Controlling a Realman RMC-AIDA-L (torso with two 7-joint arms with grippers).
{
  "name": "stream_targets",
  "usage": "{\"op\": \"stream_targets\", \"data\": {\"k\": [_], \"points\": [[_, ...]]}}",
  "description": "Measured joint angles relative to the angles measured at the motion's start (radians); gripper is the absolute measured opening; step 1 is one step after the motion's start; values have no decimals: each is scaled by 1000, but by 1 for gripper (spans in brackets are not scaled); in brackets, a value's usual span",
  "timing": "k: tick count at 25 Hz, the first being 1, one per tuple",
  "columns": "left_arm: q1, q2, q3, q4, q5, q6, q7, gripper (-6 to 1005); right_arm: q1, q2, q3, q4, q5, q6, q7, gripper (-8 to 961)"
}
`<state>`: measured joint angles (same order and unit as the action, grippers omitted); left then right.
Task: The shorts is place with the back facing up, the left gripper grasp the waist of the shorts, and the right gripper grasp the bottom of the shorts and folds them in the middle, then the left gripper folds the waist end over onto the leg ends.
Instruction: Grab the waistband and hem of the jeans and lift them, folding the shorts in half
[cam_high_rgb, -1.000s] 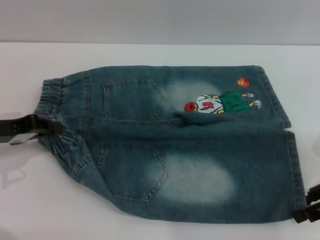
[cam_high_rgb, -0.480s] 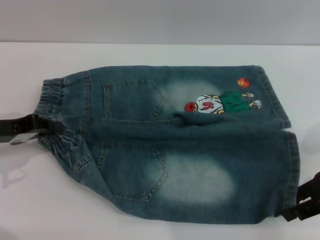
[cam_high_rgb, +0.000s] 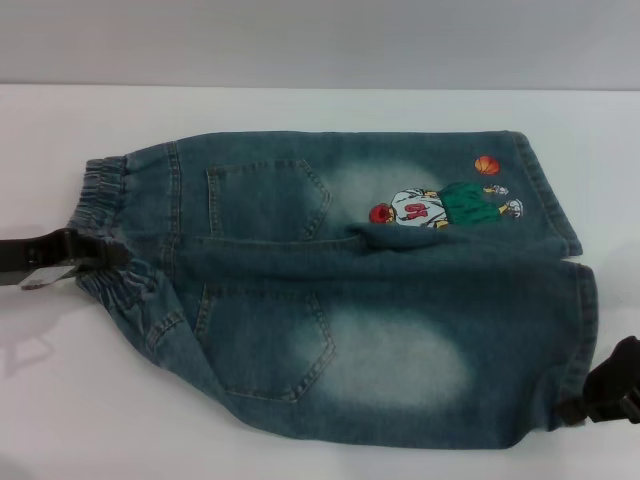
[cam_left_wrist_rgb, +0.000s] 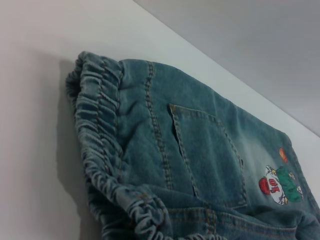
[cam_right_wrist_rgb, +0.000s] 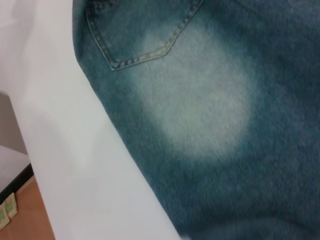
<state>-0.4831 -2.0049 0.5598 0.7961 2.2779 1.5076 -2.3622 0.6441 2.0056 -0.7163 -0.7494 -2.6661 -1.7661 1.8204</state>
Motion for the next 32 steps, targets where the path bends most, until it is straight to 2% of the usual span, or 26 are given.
{"op": "stream_targets", "data": {"k": [3,9,16,22,28,32], "points": [[0,-1,0,0,0,0,0,175,0,13,0,-16,0,2,-8,105],[0,-2,-3,0,0,0,0,178,-1,25,-12,-30,0,4,-23,-5],[-3,-14,-9,0,-15,-23,0,181,-41,25,21,-87,66,-17,-80,0],[-2,-34,-9,2,-97,-82,2,184,-97,21,141,-142,226,-59,-182,2],[-7,-44,-6,8,-135,-129,3,187,-128,5,261,-110,348,-66,-258,3],[-24,-49,3,0,-152,-179,4,188,-147,-3,287,-49,458,-4,-290,4]]}}
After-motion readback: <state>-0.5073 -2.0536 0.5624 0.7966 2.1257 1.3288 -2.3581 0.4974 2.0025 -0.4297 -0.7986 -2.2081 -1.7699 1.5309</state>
